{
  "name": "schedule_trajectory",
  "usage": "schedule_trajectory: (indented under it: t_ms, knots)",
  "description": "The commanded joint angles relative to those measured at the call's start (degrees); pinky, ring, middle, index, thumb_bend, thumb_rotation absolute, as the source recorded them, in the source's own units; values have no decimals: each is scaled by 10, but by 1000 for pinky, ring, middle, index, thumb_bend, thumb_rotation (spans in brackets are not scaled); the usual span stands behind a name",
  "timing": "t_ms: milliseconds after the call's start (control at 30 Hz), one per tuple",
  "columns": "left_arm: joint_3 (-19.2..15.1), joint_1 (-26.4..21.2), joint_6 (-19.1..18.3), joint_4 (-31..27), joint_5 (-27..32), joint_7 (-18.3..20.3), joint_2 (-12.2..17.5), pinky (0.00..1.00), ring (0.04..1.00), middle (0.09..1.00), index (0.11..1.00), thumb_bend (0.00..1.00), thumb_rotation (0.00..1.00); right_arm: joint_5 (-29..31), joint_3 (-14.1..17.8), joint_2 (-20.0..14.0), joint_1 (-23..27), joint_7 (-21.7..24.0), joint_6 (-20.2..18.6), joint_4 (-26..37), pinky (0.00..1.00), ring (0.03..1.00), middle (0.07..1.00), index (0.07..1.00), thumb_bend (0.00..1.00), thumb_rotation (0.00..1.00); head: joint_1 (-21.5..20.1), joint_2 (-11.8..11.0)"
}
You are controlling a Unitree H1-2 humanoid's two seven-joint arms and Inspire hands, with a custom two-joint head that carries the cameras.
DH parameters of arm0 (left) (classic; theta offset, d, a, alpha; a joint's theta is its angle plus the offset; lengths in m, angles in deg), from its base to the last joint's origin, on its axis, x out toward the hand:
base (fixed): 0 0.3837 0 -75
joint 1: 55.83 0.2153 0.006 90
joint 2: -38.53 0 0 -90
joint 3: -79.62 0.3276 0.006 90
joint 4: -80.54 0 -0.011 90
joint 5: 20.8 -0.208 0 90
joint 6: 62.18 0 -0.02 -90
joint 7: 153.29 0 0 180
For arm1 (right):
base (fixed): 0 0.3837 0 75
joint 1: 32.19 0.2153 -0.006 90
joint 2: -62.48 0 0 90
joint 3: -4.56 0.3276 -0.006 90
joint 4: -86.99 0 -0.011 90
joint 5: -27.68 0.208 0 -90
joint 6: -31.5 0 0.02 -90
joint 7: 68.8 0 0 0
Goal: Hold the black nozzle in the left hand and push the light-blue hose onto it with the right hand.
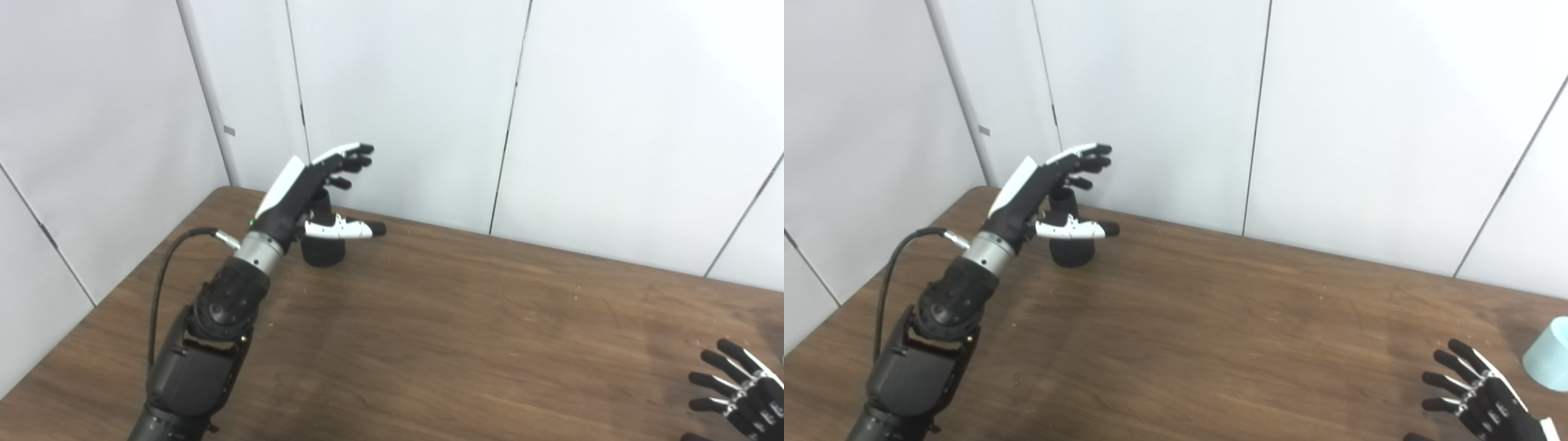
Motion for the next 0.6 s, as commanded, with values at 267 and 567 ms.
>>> schedule_trajectory:
  t_ms: [267,567]
  knots:
    - [-37,-53,13,7,-80,-81,29,664,782,793,782,748,178,5,10,-6,18,-7,13,21,561,716,814,840,766,115,-1,0]
    - [-47,-59,-48,34,-115,-95,44,864,899,886,869,813,283,3,10,-8,20,-10,20,15,554,713,809,831,776,126,-3,0]
